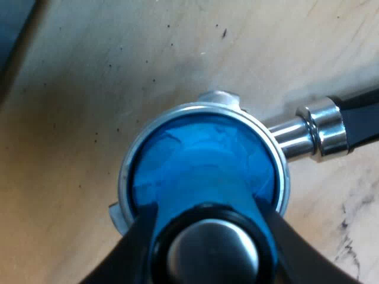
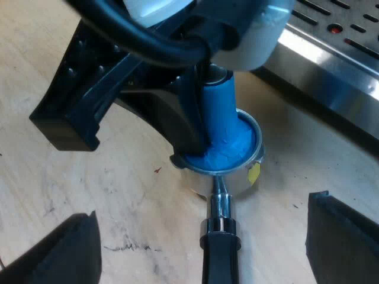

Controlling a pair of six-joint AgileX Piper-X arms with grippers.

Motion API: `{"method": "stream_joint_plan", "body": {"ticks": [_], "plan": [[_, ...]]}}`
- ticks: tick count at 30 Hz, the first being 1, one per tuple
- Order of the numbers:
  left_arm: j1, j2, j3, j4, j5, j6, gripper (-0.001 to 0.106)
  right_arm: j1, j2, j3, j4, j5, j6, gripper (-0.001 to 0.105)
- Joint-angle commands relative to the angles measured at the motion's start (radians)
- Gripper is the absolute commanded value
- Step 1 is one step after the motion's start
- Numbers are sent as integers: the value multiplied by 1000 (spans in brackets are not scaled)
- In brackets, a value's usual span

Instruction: Grind coffee beans and then tamp

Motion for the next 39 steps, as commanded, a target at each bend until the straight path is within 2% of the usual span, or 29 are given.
{"method": "stream_joint_plan", "body": {"ticks": [1,25,31,39], "plan": [[-7,30,25,20,-36,4,0,2,-2,-1,-7,-1,-14,72],[-7,30,83,-12,-36,0,0,2,-2,-1,-7,-1,-14,72],[-7,30,83,-19,-36,0,0,2,-2,-1,-7,-1,-14,72],[-7,22,31,-4,-36,0,0,2,-2,-1,-7,-1,-14,72]]}}
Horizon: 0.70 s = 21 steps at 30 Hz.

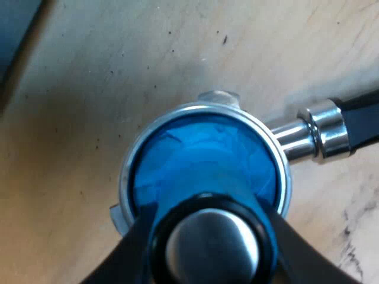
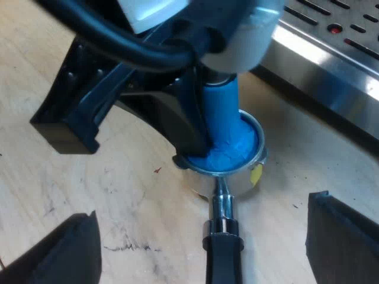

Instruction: Grind coffee beans and then tamp

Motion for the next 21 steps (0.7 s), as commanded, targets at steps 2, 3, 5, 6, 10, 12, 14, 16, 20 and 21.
{"method": "stream_joint_plan", "body": {"ticks": [2,3,5,6,10,12,14,16,20,21], "plan": [[-7,11,-13,43,-36,0,0,2,-2,-1,-7,-1,-14,72],[-7,1,-13,43,-36,0,0,2,-2,-1,-7,-1,-14,72],[-7,-7,-13,43,-36,0,0,2,-2,-1,-7,-1,-14,72],[-7,-9,-13,43,-38,0,0,2,-2,-1,-7,-1,-14,72],[-7,-53,-13,45,-57,0,0,2,-2,-1,-7,-1,-14,72],[-7,-67,-13,45,-57,0,0,2,-2,-1,-7,-1,-14,72],[-7,-84,-13,42,-57,0,0,2,-2,-1,-7,-1,-14,72],[-7,-98,-13,40,-57,0,0,2,-2,-1,-7,-1,-14,72],[-7,-150,-13,39,-60,0,0,2,-2,-1,-7,-1,-14,72],[-7,-156,-13,42,-61,0,0,2,-2,-1,-11,-1,-14,72]]}}
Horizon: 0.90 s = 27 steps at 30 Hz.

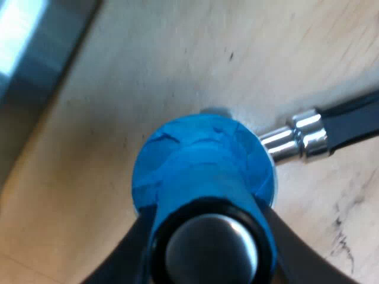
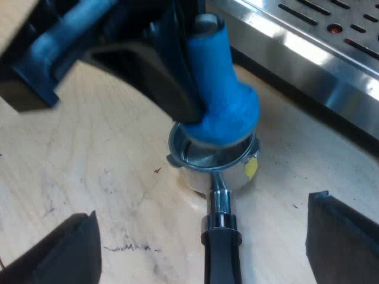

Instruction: Grind coffee beans and then tamp

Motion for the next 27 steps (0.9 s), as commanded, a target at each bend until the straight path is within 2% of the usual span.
{"method": "stream_joint_plan", "body": {"ticks": [1,2,12,15,18,27], "plan": [[-6,-29,0,5,-24,0,0,2,-2,-1,-14,-1,-14,72],[-6,-55,0,13,-40,0,0,2,-2,-1,-15,-1,-17,72],[-1,-142,0,66,-40,0,0,2,-2,-1,-68,-7,-22,72],[11,-156,0,76,-40,0,0,2,-2,-1,-128,-14,-61,72],[37,-171,0,92,-41,0,0,2,-2,-1,-186,-54,-102,72],[157,-200,0,140,-37,0,0,2,-2,-1,-201,-145,-148,72]]}}
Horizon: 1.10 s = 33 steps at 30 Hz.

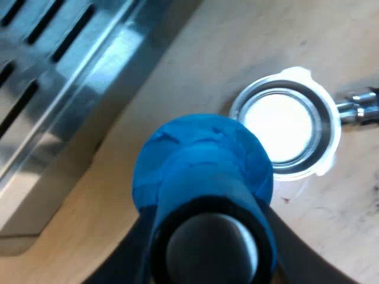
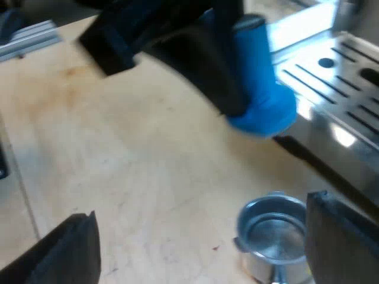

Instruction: Grind coffee beans and then tamp

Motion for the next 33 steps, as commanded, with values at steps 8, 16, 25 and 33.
{"method": "stream_joint_plan", "body": {"ticks": [8,16,25,33], "plan": [[100,-47,0,36,-10,0,0,2,-2,-1,-14,-14,-42,72],[200,-47,28,41,-10,0,0,2,-2,-1,-14,-14,-47,72],[225,-47,137,-2,-9,0,0,2,-2,-1,-14,-12,-47,72],[225,-11,167,-49,-9,0,0,2,-2,-1,-14,-12,-47,72]]}}
